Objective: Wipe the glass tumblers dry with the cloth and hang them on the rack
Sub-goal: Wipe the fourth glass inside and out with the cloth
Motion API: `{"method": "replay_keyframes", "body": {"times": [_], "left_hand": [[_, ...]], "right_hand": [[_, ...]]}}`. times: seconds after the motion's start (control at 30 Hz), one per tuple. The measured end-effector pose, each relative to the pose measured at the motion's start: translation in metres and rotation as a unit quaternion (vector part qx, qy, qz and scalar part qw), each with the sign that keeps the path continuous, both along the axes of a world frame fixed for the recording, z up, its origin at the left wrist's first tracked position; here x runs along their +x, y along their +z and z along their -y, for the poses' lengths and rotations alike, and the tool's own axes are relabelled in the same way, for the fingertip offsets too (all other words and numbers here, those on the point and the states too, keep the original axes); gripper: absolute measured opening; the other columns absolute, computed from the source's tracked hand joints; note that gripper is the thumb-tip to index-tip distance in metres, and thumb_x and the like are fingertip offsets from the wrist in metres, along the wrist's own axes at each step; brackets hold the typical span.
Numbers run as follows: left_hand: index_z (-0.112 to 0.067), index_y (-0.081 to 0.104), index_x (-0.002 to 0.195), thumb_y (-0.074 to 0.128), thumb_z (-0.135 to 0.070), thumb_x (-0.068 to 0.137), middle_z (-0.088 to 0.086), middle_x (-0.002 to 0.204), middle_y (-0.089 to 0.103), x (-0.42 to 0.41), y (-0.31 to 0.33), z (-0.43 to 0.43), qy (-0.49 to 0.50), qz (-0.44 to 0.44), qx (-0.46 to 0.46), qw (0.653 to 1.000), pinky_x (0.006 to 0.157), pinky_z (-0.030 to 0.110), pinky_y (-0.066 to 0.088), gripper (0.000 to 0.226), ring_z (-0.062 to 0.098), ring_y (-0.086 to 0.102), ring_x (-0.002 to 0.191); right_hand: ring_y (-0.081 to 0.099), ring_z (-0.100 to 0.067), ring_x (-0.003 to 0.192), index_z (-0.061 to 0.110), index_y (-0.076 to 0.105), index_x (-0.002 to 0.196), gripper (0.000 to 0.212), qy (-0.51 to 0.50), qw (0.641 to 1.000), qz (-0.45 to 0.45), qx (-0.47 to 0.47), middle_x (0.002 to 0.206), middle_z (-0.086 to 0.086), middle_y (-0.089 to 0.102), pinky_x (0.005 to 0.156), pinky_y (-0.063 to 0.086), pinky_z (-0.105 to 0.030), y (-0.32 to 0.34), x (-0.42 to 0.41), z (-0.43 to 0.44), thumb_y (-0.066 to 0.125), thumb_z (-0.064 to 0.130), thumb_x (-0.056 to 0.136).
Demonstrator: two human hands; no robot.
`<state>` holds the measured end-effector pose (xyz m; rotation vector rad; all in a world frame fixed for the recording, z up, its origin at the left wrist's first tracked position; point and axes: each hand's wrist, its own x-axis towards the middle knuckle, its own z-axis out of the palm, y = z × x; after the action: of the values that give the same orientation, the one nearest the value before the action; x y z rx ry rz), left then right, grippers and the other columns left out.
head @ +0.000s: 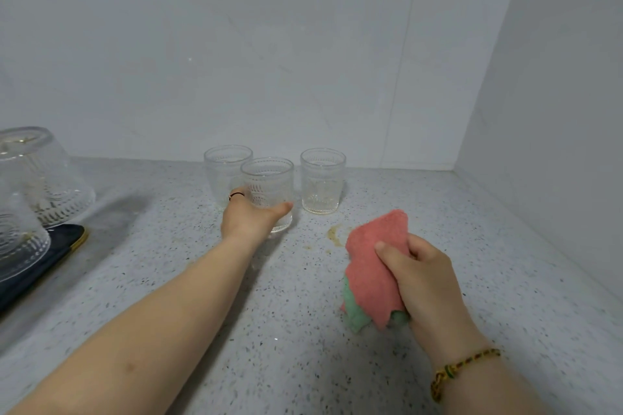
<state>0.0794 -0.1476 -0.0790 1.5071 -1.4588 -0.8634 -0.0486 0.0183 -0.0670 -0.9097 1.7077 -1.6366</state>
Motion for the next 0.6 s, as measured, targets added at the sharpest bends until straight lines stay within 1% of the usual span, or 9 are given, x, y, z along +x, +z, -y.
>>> {"method": "replay_keyframes", "body": {"times": [0.07, 0.13, 0.2, 0.27, 0.3, 0.37, 0.43, 0.53, 0.6], "left_hand": [[-0.005, 0.031, 0.137, 0.076, -0.034, 0.070, 0.011, 0.139, 0.044, 0.006, 0.009, -0.011, -0.010, -0.030, -0.007, 0.999, 0.097, 0.032, 0.037, 0.085, 0.027, 0.043, 0.127], [-0.004, 0.032, 0.135, 0.075, -0.034, 0.071, 0.010, 0.137, 0.044, 0.015, 0.021, -0.026, -0.026, -0.050, -0.018, 0.998, 0.096, 0.033, 0.038, 0.083, 0.027, 0.043, 0.126], [-0.008, 0.040, 0.128, 0.073, -0.033, 0.073, 0.003, 0.123, 0.050, 0.029, 0.030, -0.045, -0.060, -0.080, -0.017, 0.995, 0.089, 0.032, 0.039, 0.069, 0.022, 0.046, 0.117], [-0.017, 0.046, 0.118, 0.072, -0.035, 0.072, -0.006, 0.113, 0.055, 0.044, 0.033, -0.067, -0.136, -0.133, 0.018, 0.982, 0.090, 0.033, 0.041, 0.055, 0.018, 0.050, 0.112], [-0.018, 0.048, 0.117, 0.073, -0.039, 0.068, -0.005, 0.115, 0.058, 0.053, 0.034, -0.080, -0.172, -0.159, 0.044, 0.971, 0.093, 0.037, 0.043, 0.059, 0.019, 0.053, 0.113], [-0.015, 0.051, 0.119, 0.073, -0.048, 0.053, 0.003, 0.120, 0.062, 0.068, 0.032, -0.106, -0.223, -0.205, 0.098, 0.948, 0.097, 0.045, 0.045, 0.077, 0.023, 0.057, 0.113], [-0.011, 0.055, 0.117, 0.071, -0.050, 0.047, 0.007, 0.113, 0.067, 0.075, 0.025, -0.124, -0.256, -0.243, 0.136, 0.926, 0.094, 0.043, 0.049, 0.082, 0.025, 0.063, 0.105], [-0.009, 0.064, 0.104, 0.062, -0.037, 0.062, 0.008, 0.098, 0.073, 0.080, 0.018, -0.146, -0.293, -0.300, 0.146, 0.896, 0.076, 0.027, 0.056, 0.051, 0.021, 0.070, 0.090], [-0.009, 0.066, 0.100, 0.061, -0.034, 0.064, 0.009, 0.095, 0.074, 0.080, 0.015, -0.151, -0.299, -0.321, 0.146, 0.887, 0.072, 0.027, 0.057, 0.044, 0.021, 0.070, 0.087]], "right_hand": [[0.059, -0.048, 0.083, -0.011, 0.056, 0.088, 0.020, -0.010, 1.000, -0.011, -0.015, 0.092, -0.033, 0.061, 0.069, 0.052, -0.053, 0.002, 0.004, -0.001, 0.058, 0.008, 0.083], [0.057, -0.050, 0.085, -0.010, 0.057, 0.088, 0.018, -0.015, 0.999, -0.018, -0.025, 0.094, -0.035, 0.059, 0.070, 0.049, -0.058, 0.003, 0.009, -0.003, 0.059, 0.007, 0.083], [0.061, -0.044, 0.075, 0.003, 0.061, 0.083, 0.004, -0.011, 0.999, -0.017, -0.039, 0.083, -0.029, 0.063, 0.067, 0.053, -0.050, 0.006, 0.013, -0.004, 0.059, 0.007, 0.083], [0.063, -0.025, 0.066, 0.019, 0.055, 0.077, 0.013, -0.011, 0.998, -0.009, -0.058, 0.075, -0.011, 0.064, 0.059, 0.054, -0.035, 0.010, 0.018, -0.005, 0.060, 0.008, 0.082], [0.062, -0.020, 0.065, 0.021, 0.052, 0.076, 0.016, -0.009, 0.998, -0.006, -0.063, 0.075, -0.007, 0.064, 0.057, 0.053, -0.031, 0.011, 0.022, -0.007, 0.061, 0.009, 0.082], [0.062, -0.020, 0.065, 0.018, 0.052, 0.076, 0.014, 0.001, 0.997, 0.008, -0.073, 0.075, -0.008, 0.064, 0.057, 0.052, -0.031, 0.011, 0.031, -0.010, 0.062, 0.010, 0.081], [0.064, -0.021, 0.066, 0.016, 0.054, 0.076, 0.010, 0.019, 0.995, 0.035, -0.095, 0.076, -0.008, 0.065, 0.056, 0.054, -0.030, 0.014, 0.040, -0.016, 0.063, 0.011, 0.080], [0.065, -0.014, 0.064, 0.015, 0.058, 0.077, 0.006, 0.052, 0.989, 0.027, -0.133, 0.076, -0.004, 0.067, 0.052, 0.054, -0.022, 0.014, 0.059, -0.027, 0.064, 0.013, 0.078], [0.063, -0.009, 0.063, 0.018, 0.062, 0.076, 0.003, 0.075, 0.984, -0.011, -0.158, 0.075, -0.001, 0.066, 0.054, 0.052, -0.018, 0.012, 0.069, -0.031, 0.065, 0.018, 0.078]]}}
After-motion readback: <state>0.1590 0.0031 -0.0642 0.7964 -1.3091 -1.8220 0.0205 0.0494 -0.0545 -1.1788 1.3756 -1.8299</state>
